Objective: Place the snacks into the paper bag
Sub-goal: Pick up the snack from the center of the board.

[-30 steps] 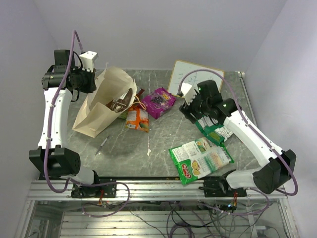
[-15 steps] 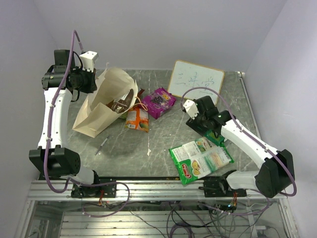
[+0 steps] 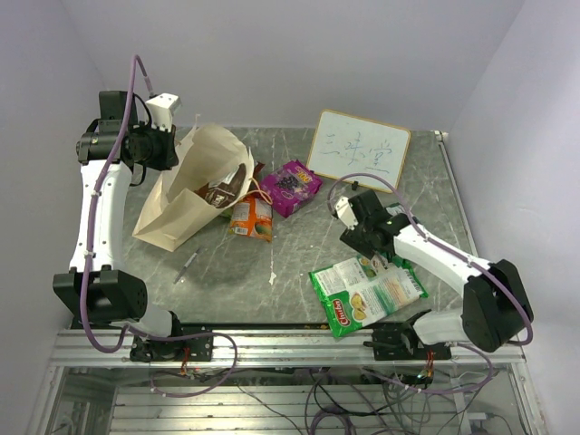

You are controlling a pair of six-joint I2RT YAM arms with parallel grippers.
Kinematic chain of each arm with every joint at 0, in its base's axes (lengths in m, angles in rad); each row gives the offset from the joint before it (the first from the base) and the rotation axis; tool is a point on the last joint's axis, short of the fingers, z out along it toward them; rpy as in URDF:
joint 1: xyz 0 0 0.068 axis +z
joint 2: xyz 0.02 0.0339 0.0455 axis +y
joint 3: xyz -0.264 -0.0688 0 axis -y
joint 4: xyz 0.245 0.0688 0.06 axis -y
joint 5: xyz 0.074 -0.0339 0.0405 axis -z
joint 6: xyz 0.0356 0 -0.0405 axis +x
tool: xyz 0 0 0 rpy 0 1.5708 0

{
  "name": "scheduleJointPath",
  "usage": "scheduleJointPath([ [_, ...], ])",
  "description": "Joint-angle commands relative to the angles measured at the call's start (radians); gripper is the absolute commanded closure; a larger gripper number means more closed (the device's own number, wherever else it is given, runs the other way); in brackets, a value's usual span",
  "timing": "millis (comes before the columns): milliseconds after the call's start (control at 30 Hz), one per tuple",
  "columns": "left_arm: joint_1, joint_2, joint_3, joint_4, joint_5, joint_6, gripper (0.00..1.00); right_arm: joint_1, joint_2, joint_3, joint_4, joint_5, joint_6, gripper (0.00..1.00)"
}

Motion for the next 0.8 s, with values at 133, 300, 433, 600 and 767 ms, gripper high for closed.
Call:
scheduleJointPath([
  [133, -0.005, -0.021, -0.014, 0.002, 0.033, 0.004, 0.93, 0.004, 0.044, -0.002, 0.114, 0.119, -0.015, 0.35],
  [300, -0.007, -0.021, -0.016, 0.002, 0.035, 0.005, 0.93, 0.002, 0.029, 0.027, 0.095, 0.141, -0.018, 0.58],
  [433, -0.007, -0.023, -0.017, 0.003, 0.034, 0.005, 0.93, -0.011, 0.001, 0.054, 0.064, 0.144, -0.018, 0.75],
  [600, -0.009, -0.025, -0.016, 0.004, 0.032, 0.005, 0.93, -0.058, -0.030, 0.078, 0.053, 0.175, -0.047, 0.94],
  [767, -0.011, -0.029, -0.028, 0.013, 0.027, 0.006, 0.93, -0.110, -0.079, 0.166, 0.028, 0.202, -0.096, 1.00],
])
